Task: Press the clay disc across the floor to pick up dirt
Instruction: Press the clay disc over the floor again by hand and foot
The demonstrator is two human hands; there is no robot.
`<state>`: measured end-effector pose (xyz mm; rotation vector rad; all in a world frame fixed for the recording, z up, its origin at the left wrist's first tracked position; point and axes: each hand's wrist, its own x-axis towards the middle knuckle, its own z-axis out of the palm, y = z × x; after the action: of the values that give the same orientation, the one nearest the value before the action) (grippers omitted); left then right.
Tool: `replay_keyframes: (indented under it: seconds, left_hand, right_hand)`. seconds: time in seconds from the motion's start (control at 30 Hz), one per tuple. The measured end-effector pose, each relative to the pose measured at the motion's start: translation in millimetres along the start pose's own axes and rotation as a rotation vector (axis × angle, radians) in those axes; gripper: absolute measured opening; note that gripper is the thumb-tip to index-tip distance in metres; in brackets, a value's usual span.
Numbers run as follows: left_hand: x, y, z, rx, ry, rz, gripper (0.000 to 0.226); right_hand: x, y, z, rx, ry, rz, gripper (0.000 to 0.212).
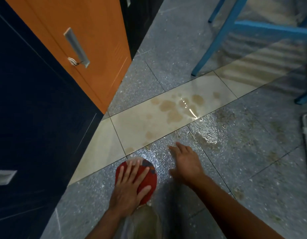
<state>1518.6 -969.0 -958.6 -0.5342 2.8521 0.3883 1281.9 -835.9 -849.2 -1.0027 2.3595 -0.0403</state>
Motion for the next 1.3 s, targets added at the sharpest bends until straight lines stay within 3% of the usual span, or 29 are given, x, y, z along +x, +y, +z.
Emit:
replay_keyframes:
  seconds: [0.17, 0.37, 0.5, 0.67, 0.9, 1.0, 1.1, 1.2, 1.3]
  left_hand:
    - [86, -6, -23, -0.007, 0.048, -0.258, 0.077]
    - [206, 13, -51, 0.081, 0.020, -0.131, 0.071]
    - [145, 23, -33, 0.073, -0.013, 0.011, 0.069]
    - [64, -35, -25, 0.113, -0.076, 0.106, 0.076]
    - [250, -38, -84, 0.020, -0.029, -0.170, 0.074]
    - [317, -18, -95, -0.015, -0.041, -0.194, 0.075]
    - [315, -2, -89, 0.022, -0.026, -0.076, 0.074]
    - [246, -10, -72, 0.063, -0.060, 0.211, 0.070]
    - [175, -50, -69, 0.078, -0.091, 0.336, 0.071]
  right_hand:
    - [-8, 25, -5, 0.037, 0.010, 0.030, 0.100]
    - [12, 41, -24, 0.057, 0.050, 0.070, 0.106]
    - [20, 49, -35, 0.104, 0.102, 0.115, 0.106]
    - [19, 66, -47, 0.170, 0.104, 0.172, 0.105]
    - [27, 74, -61, 0.189, 0.126, 0.217, 0.110]
    - [36, 79, -74, 0.204, 0.158, 0.265, 0.111]
    - [42, 84, -88, 0.205, 0.172, 0.305, 0.112]
    - [41, 88, -99, 0.202, 0.148, 0.313, 0.112]
    - [33, 99, -108, 0.196, 0.149, 0.307, 0.113]
